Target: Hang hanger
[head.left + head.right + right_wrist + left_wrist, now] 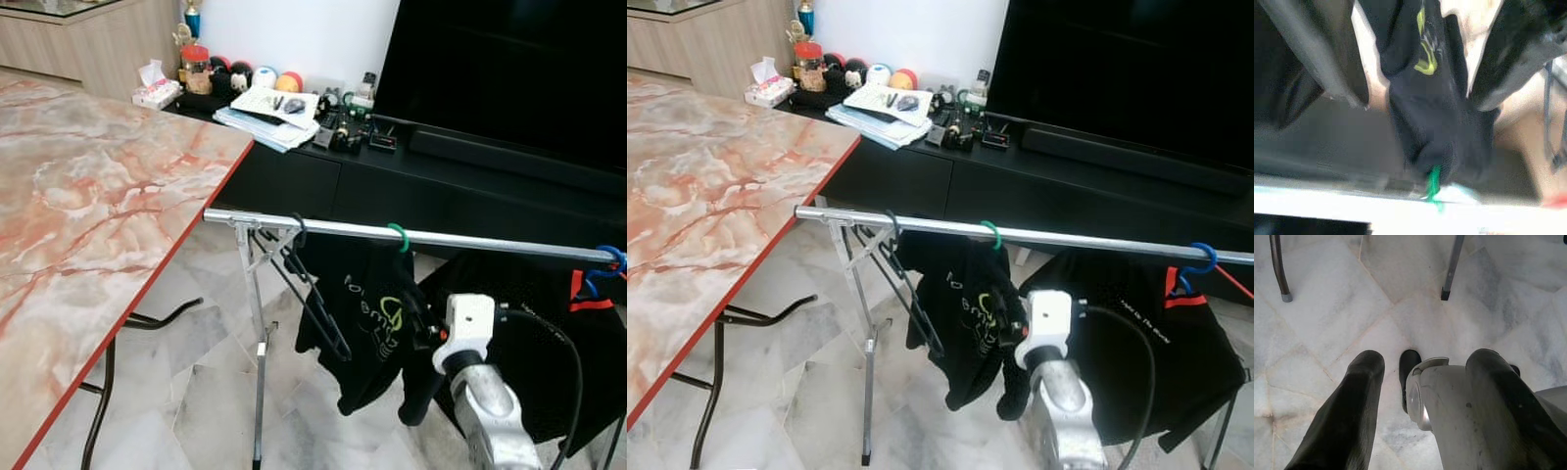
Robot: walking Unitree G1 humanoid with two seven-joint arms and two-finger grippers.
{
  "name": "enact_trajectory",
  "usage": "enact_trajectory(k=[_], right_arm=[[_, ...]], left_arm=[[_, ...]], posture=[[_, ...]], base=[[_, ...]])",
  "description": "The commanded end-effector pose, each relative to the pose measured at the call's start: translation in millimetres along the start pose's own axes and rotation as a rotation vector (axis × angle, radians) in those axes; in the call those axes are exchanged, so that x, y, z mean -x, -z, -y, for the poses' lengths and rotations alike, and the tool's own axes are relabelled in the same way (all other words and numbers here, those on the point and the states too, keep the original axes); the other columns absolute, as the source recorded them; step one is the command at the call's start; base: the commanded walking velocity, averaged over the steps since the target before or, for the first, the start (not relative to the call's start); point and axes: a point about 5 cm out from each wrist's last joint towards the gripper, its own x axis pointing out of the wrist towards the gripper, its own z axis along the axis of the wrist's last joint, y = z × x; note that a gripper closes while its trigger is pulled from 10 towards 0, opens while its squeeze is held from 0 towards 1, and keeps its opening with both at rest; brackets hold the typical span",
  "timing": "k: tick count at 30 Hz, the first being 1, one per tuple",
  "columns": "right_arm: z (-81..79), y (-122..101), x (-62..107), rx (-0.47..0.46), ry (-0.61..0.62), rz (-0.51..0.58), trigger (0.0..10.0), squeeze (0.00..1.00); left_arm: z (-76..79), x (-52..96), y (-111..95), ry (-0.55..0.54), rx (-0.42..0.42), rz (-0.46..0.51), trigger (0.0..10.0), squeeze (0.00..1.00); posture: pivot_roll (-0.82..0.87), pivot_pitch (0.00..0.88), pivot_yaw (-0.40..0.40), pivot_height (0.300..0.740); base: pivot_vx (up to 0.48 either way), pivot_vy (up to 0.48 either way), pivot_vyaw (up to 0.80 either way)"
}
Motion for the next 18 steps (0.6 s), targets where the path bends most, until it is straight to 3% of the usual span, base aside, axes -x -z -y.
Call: enact_trajectory(k=[1, 2, 3, 5, 9, 14, 18], right_arm=[[-2.1, 14.2, -0.1, 0.042, -0.028, -0.094, 10.0, 0.00], [-2.1, 11.8, -4.8, -0.027, -0.013, -0.103, 10.0, 0.00], [-2.1, 11.8, -4.8, -0.027, -0.013, -0.103, 10.0, 0.00], [0.6, 9.3, -11.5, -0.115, 0.030, -0.143, 10.0, 0.00], [2.2, 6.5, -22.4, -0.013, 0.027, -0.216, 10.0, 0.00], [8.0, -15.1, -36.0, -0.042, 0.039, -0.149, 10.0, 0.00], [11.0, -21.5, -41.2, -0.055, 0.046, -0.157, 10.0, 0.00]], left_arm=[[3.8, 3.1, 12.2, 0.021, -0.007, -0.049, 10.0, 0.00], [2.8, 3.1, 12.0, 0.020, -0.004, -0.048, 10.0, 0.00], [2.8, 3.1, 12.0, 0.020, -0.004, -0.048, 10.0, 0.00], [1.6, 2.9, 11.1, 0.019, -0.004, -0.047, 10.0, 0.00], [0.2, 1.2, 7.3, 0.017, -0.005, -0.049, 10.0, 0.00], [-4.2, 0.6, 5.3, 0.005, 0.003, -0.058, 10.0, 0.00], [-7.8, 3.0, 11.0, 0.003, 0.002, -0.075, 10.0, 0.00]], posture=[[0.10, 0.103, -0.101, 0.740], [0.11, 0.101, -0.099, 0.740], [0.11, 0.101, -0.099, 0.740], [0.10, 0.104, -0.095, 0.740], [0.11, 0.104, -0.091, 0.740], [0.12, 0.103, -0.088, 0.740], [0.12, 0.104, -0.086, 0.740]], base=[[0.000, 0.000, 0.00], [0.000, 0.000, 0.00], [0.000, 0.000, 0.00], [0.000, 0.000, 0.00], [0.000, 0.000, 0.00], [0.000, 0.000, 0.00], [0.000, 0.000, 0.00]])
